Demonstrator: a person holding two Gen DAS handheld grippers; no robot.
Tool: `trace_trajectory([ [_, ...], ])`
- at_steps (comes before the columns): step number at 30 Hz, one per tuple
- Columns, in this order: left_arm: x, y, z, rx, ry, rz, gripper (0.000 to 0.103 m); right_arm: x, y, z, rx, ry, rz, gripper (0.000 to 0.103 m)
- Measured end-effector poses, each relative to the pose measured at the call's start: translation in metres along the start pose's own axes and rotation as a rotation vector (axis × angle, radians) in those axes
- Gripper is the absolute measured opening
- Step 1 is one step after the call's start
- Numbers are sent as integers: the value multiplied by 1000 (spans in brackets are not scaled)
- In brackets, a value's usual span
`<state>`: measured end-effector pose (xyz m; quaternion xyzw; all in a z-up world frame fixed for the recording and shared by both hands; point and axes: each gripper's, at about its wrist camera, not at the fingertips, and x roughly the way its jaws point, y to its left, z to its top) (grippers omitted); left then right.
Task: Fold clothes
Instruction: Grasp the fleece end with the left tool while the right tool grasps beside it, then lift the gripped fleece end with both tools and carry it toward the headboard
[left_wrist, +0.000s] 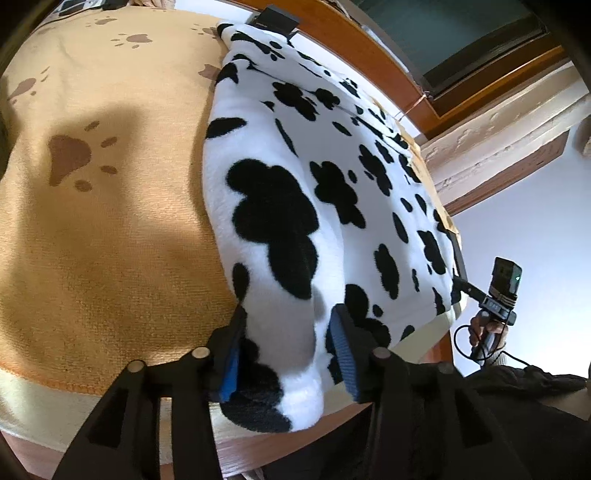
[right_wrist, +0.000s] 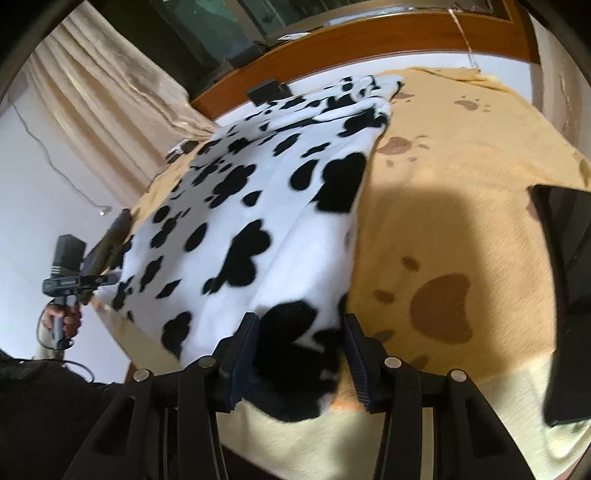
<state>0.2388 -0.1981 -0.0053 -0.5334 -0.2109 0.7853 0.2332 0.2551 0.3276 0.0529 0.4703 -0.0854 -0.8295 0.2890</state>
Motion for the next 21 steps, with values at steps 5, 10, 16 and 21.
trace_trajectory([
  [5,1,-4,0,22,-3,10,57,2,7,-4,-20,-3,-11,38],
  [10,0,-4,-2,5,-16,3,42,-6,14,0,-32,-32,20,19],
  [16,-11,-3,2,-43,-71,-46,20,-27,21,18,-22,-118,129,17],
  [21,-28,-16,10,-18,-134,-75,18,-37,33,36,-61,-161,154,17],
])
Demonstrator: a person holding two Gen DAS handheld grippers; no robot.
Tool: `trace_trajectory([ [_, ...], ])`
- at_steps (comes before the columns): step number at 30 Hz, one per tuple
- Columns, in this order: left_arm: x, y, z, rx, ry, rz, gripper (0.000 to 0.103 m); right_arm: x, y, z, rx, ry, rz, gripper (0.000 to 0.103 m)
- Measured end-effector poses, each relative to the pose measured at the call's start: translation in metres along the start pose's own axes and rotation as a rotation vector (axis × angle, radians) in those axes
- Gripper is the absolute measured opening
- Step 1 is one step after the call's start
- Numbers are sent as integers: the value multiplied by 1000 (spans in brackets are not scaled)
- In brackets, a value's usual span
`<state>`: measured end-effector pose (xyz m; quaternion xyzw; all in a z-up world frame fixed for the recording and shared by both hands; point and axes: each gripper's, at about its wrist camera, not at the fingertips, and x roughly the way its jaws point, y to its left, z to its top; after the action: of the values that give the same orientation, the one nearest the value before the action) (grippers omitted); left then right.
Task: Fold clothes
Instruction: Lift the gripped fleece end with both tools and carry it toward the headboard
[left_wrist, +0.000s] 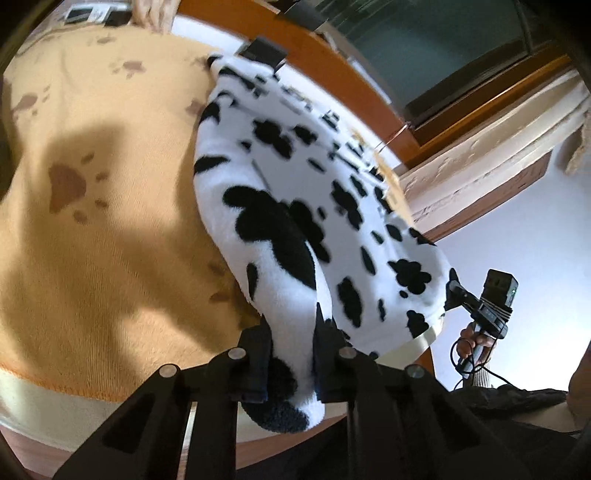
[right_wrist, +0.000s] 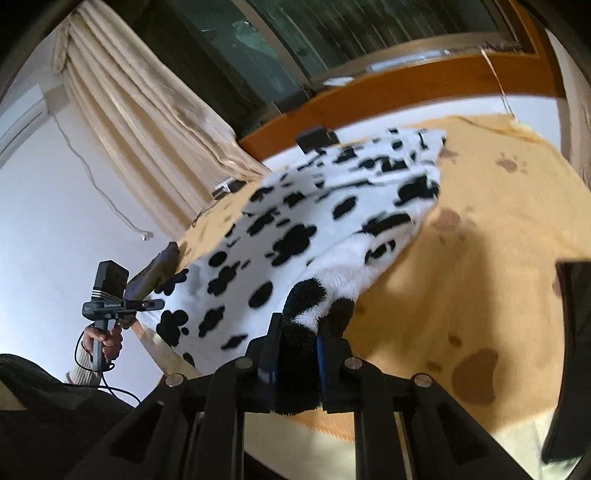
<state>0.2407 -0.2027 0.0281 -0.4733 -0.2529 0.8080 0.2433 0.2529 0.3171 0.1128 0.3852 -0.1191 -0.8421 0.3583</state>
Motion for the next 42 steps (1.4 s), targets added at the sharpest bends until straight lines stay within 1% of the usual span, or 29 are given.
trace_trajectory([
  [3,-5,-6,5,12,-23,-10,18,0,7,9,-36,-12,-3,17],
  [9,-15,-14,19,13,-80,-23,17,-1,8,25,-56,-46,-1,17],
  [15,-32,-31,52,50,-182,-60,16,-7,13,52,-113,-108,-11,17],
  [20,-41,-37,84,48,-258,-86,16,-11,8,79,-130,-167,-42,17],
  [25,-41,-38,125,26,-319,-114,16,-11,-6,107,-115,-217,-79,17],
  [30,-26,-36,171,7,-347,-127,16,4,-23,141,-96,-226,-116,17],
  [33,-11,-32,204,-2,-348,-106,16,19,-39,167,-91,-222,-150,17],
  [37,17,-22,252,-36,-342,-100,16,40,-61,203,-71,-229,-189,17],
  [42,52,-9,305,-87,-339,-96,16,82,-99,247,-5,-236,-236,17],
])
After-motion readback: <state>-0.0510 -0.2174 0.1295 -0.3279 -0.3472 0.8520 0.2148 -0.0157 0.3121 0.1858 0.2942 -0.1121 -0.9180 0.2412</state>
